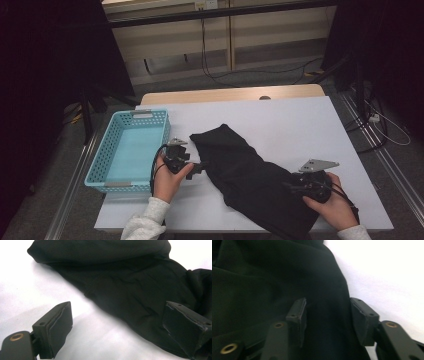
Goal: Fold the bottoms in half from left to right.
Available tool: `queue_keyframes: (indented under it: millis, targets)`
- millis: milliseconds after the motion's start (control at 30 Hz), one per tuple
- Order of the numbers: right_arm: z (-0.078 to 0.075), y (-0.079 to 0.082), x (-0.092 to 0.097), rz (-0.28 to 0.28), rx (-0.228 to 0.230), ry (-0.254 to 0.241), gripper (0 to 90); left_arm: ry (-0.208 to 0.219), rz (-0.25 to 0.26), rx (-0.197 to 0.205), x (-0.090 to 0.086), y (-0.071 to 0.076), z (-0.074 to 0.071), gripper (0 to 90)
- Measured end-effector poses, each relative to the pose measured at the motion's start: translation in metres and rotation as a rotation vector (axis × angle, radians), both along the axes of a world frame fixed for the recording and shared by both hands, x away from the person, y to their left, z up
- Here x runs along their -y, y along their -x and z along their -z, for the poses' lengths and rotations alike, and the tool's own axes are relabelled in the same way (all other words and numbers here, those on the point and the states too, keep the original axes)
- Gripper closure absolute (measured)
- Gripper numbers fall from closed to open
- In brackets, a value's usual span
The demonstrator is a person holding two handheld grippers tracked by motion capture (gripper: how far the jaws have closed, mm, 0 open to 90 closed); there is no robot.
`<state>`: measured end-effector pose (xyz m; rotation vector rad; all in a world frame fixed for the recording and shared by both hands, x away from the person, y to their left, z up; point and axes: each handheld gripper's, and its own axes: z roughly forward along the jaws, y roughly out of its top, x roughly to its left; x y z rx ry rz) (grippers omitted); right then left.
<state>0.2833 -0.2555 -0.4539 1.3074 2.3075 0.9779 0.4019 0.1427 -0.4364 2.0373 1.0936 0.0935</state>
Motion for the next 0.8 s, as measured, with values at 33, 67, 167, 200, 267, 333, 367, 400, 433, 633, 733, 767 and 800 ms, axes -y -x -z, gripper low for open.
queue_keyframes:
  millis: [33,67,167,200,267,333,367,400,433,633,733,767,800]
  targets:
    - [-0.0002,0.0001,-0.0005,0.001,-0.004,-0.002,52.7,-0.002,0.002,-0.001,0.0000,-0.0001,0.0000,9.7]
    - [-0.0004,0.0002,-0.0006,0.000,-0.007,-0.005,54.3,-0.003,0.000,0.000,0.0004,0.0001,0.0002,9.7]
    - [-0.0010,0.0005,-0.0016,0.002,-0.019,-0.011,60.1,-0.004,0.005,-0.006,0.0011,0.0004,0.0003,9.7]
    - [-0.0012,0.0006,-0.0025,-0.001,-0.020,-0.009,62.2,-0.004,0.004,-0.005,0.0015,0.0005,0.0003,9.7]
    - [-0.0014,0.0009,-0.0035,-0.008,-0.024,-0.016,69.5,-0.005,0.003,-0.005,0.0023,0.0009,0.0006,9.7]
    - [-0.0006,0.0010,-0.0041,-0.029,-0.024,-0.032,75.8,-0.009,0.002,-0.001,0.0032,0.0013,0.0007,9.8]
    - [-0.0005,0.0009,-0.0040,-0.031,-0.027,-0.037,76.6,-0.009,0.002,-0.001,0.0032,0.0014,0.0005,10.0]
    - [-0.0002,0.0008,-0.0038,-0.031,-0.029,-0.043,77.5,-0.009,0.002,0.000,0.0033,0.0015,0.0003,9.9]
    - [-0.0004,0.0007,-0.0037,-0.030,-0.036,-0.050,78.9,-0.009,0.004,-0.001,0.0032,0.0014,0.0002,10.0]
    - [-0.0006,-0.0003,-0.0036,-0.045,-0.054,-0.071,85.4,-0.008,0.006,-0.004,0.0032,0.0010,0.0009,10.0]
    - [-0.0015,-0.0012,-0.0034,-0.054,-0.057,-0.065,86.2,-0.010,0.012,-0.006,0.0025,0.0008,-0.0002,9.9]
    - [-0.0017,-0.0013,-0.0037,-0.056,-0.058,-0.063,86.4,-0.008,0.007,-0.002,0.0027,0.0009,-0.0003,10.0]
    - [-0.0022,-0.0014,-0.0038,-0.058,-0.060,-0.059,86.5,-0.006,0.007,-0.001,0.0028,0.0010,-0.0003,9.9]
